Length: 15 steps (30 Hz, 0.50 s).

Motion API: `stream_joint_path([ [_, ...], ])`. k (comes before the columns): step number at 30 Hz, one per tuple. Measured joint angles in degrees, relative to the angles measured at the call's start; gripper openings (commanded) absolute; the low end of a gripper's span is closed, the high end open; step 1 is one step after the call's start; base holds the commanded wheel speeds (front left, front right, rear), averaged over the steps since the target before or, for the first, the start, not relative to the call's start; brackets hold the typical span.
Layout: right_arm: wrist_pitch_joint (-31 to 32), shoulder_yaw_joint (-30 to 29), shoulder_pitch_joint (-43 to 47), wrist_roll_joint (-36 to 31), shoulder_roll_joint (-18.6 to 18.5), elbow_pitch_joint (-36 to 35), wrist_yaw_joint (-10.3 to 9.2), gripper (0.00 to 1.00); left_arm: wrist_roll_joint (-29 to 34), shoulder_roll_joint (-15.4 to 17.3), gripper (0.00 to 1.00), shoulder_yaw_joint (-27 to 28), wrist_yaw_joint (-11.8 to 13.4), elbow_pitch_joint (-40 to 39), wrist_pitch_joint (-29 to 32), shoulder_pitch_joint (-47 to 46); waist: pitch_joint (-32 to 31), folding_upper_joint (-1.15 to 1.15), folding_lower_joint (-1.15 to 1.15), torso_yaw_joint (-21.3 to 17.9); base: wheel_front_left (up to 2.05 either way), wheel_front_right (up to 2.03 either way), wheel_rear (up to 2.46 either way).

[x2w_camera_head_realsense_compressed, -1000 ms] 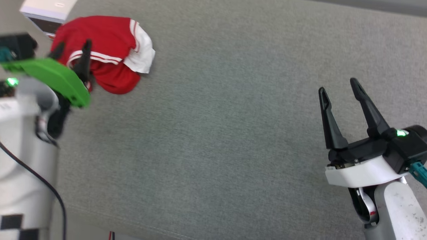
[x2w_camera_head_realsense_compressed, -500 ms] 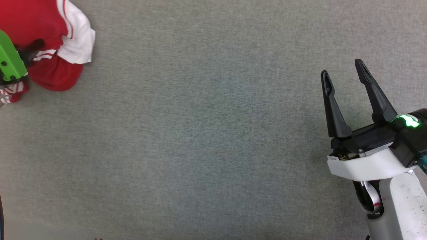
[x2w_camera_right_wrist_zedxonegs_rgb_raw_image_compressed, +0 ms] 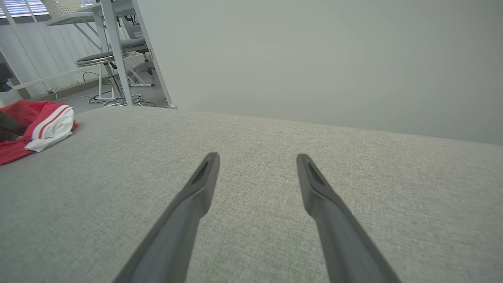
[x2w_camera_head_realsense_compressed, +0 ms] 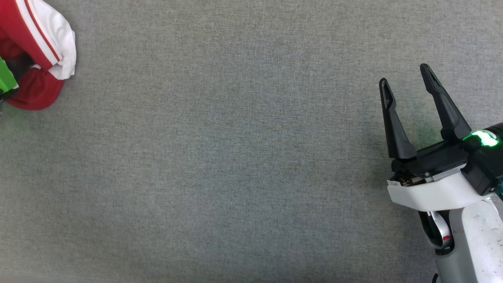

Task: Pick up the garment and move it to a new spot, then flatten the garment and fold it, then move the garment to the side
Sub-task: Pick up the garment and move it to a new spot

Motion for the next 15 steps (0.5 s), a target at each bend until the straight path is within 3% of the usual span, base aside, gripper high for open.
stream_joint_path([
  [5,0.16,-0.11,0.07,-0.09,0.02,0.26,0.0,1.0,-1.92,0.02,0.0,-2.16,0.0,0.24,-1.49,0.09,-1.24,0.0,0.0,0.48,0.0,0.0,0.0],
  [15,-0.1,0.02,0.44,0.02,1.1,3.68,0.0,1.0,-5.02,0.07,0.0,-6.24,0.0,-4.35,-14.16,4.17,-6.65,-0.01,0.0,1.19,0.0,0.0,0.0],
])
